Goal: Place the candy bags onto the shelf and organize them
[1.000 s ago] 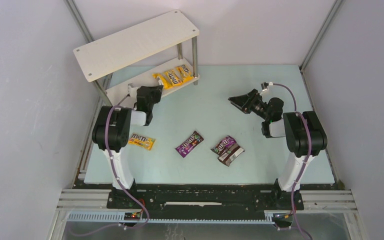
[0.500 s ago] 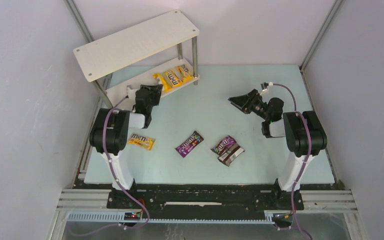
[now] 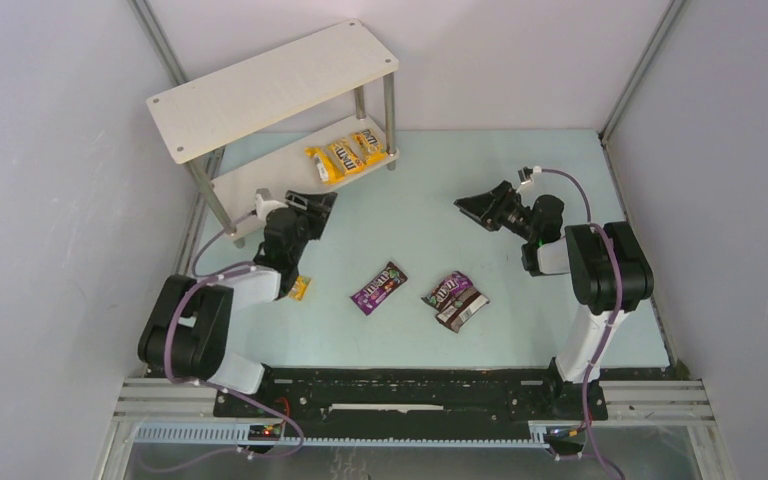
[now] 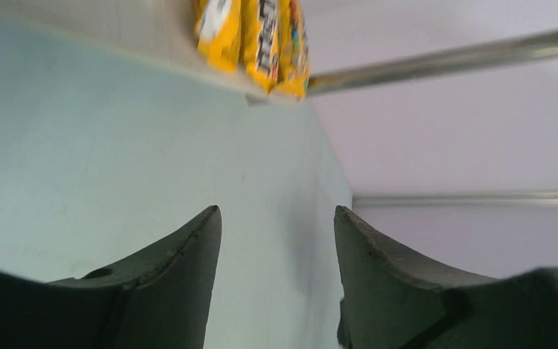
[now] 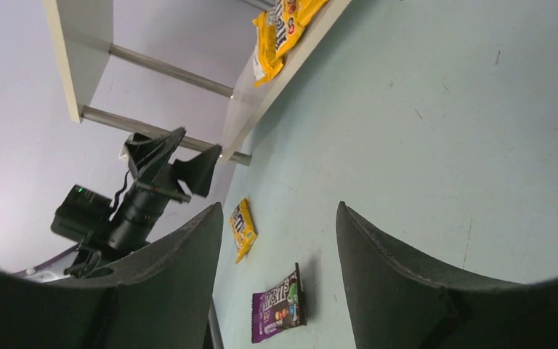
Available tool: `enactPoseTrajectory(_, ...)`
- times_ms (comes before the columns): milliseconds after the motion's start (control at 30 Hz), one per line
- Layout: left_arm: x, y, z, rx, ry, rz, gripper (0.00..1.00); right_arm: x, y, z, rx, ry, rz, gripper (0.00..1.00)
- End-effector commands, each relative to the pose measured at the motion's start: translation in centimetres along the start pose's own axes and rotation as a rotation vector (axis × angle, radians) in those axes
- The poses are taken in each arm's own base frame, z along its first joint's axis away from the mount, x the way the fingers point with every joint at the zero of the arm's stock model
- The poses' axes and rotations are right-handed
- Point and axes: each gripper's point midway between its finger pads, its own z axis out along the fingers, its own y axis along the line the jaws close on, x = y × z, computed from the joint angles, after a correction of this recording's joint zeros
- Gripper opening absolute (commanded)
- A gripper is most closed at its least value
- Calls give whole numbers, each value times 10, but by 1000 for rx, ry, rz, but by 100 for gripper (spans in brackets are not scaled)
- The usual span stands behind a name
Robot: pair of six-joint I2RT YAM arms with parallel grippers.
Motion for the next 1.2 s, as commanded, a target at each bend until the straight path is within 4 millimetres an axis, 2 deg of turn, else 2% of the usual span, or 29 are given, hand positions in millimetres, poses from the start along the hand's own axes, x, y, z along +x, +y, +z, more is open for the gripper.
enactPoseTrajectory(0, 27, 3, -34, 5, 110, 25, 66, -6, 15, 6, -9, -9, -94, 68)
enactPoseTrajectory(167, 41, 24, -84, -58, 188, 200, 67, -1, 17, 8, 10, 4, -114, 68)
enactPoseTrajectory(367, 11, 52, -146, -186, 135, 446, 68, 4, 18, 11, 32, 11, -139, 69)
enactPoseTrajectory(433, 1, 66, -163, -237, 87, 459, 69, 5, 19, 12, 31, 14, -143, 69)
enactPoseTrajectory(533, -1, 91, -180, -292, 51, 383, 74, 7, 19, 14, 39, 17, -153, 70)
enactPoseTrajectory(700, 2, 128, -188, -416, 19, 262, 79, 10, 19, 15, 62, 20, -173, 71)
enactPoseTrajectory(833, 1, 135, -184, -501, 8, 236, 78, 13, 17, 16, 69, 24, -174, 70)
enactPoseTrajectory(1000, 8, 155, -175, -565, 19, 89, 76, 13, 16, 15, 79, 24, -177, 71)
enactPoseTrajectory(1167, -2, 162, -168, -572, -17, 36, 66, 12, 16, 15, 75, 24, -178, 71)
